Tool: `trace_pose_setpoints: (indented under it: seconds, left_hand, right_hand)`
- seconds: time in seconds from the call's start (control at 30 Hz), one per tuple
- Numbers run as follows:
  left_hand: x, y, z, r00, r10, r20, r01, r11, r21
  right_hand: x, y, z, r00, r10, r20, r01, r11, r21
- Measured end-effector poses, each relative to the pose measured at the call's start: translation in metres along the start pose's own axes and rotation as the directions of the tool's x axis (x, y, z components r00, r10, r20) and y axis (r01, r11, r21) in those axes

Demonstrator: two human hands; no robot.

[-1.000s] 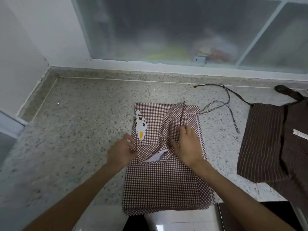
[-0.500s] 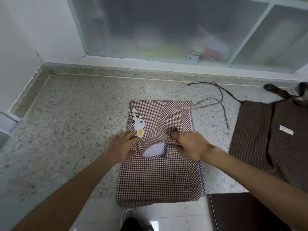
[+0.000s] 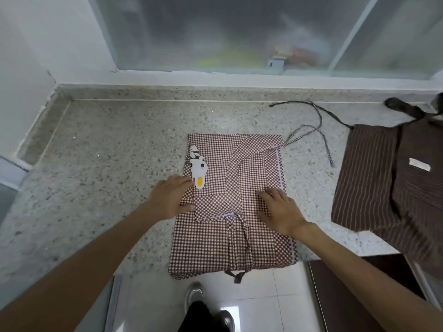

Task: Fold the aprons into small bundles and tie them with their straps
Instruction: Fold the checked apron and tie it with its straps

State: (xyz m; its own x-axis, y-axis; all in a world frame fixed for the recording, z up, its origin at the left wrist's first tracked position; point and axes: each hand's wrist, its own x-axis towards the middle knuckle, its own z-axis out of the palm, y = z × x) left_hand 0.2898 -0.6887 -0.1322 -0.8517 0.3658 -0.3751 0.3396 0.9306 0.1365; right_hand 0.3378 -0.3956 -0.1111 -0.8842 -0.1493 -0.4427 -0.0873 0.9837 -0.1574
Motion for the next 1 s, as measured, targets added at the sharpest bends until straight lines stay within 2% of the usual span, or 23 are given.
trace_pose_setpoints:
  seconds: [0.03, 0.1, 0.23, 0.4, 0.47, 0.53, 0.57, 0.63, 0.7, 0.77, 0.83, 0.93, 1.0]
  left_hand:
    - [0.001, -0.005, 0.003, 0.999, 0.005, 0.039, -0.007, 0.999, 0.046]
    - [0.015, -0.017, 0.003, 0.999, -0.010, 0.052, 0.007, 0.998, 0.057]
    - [0.060, -0.041, -0.012, 0.998, -0.050, 0.044, 0.054, 0.993, -0.101]
    - [0.107, -0.064, -0.034, 0.996, -0.083, -0.021, 0.078, 0.981, -0.178]
    - [0.118, -0.063, -0.044, 0.988, -0.105, -0.114, 0.080, 0.976, -0.204]
    - [0.118, -0.055, -0.052, 0.945, -0.194, -0.263, 0.094, 0.933, -0.347]
    - [0.115, -0.049, -0.054, 0.912, -0.262, -0.316, 0.114, 0.901, -0.419]
    - [0.108, -0.036, -0.056, 0.899, -0.350, -0.263, 0.206, 0.868, -0.452]
    - [0.105, -0.024, -0.054, 0.930, -0.337, -0.149, 0.264, 0.892, -0.367]
    - [0.106, -0.018, -0.052, 0.941, -0.325, -0.092, 0.275, 0.895, -0.350]
    - [0.108, -0.016, -0.053, 0.944, -0.322, -0.067, 0.276, 0.887, -0.370]
    - [0.106, -0.018, -0.061, 0.941, -0.338, -0.022, 0.300, 0.861, -0.410]
    - [0.102, -0.018, -0.069, 0.938, -0.345, 0.026, 0.298, 0.768, -0.567]
  right_hand:
    - [0.003, 0.002, 0.004, 0.999, 0.004, 0.033, -0.002, 0.999, -0.038]
    - [0.025, 0.005, 0.003, 1.000, 0.000, -0.003, 0.000, 0.998, -0.056]
    - [0.084, 0.004, -0.024, 0.999, 0.027, -0.035, -0.028, 0.999, -0.029]
    - [0.144, 0.005, -0.057, 0.989, 0.106, -0.104, -0.106, 0.994, 0.008]
    - [0.151, -0.007, -0.065, 0.966, 0.090, -0.242, -0.084, 0.996, 0.034]
    - [0.146, -0.025, -0.067, 0.922, 0.094, -0.375, -0.026, 0.983, 0.181]
    - [0.140, -0.036, -0.064, 0.914, 0.114, -0.390, -0.015, 0.969, 0.248]
    - [0.130, -0.056, -0.054, 0.936, 0.166, -0.312, -0.083, 0.961, 0.263]
    - [0.124, -0.072, -0.044, 0.956, 0.250, -0.152, -0.224, 0.960, 0.166]
    - [0.123, -0.081, -0.038, 0.952, 0.300, -0.067, -0.295, 0.953, 0.071]
    - [0.125, -0.085, -0.038, 0.949, 0.296, -0.108, -0.289, 0.954, 0.074]
    - [0.126, -0.083, -0.042, 0.946, 0.255, -0.202, -0.221, 0.959, 0.175]
    - [0.125, -0.078, -0.047, 0.939, 0.253, -0.233, -0.174, 0.934, 0.313]
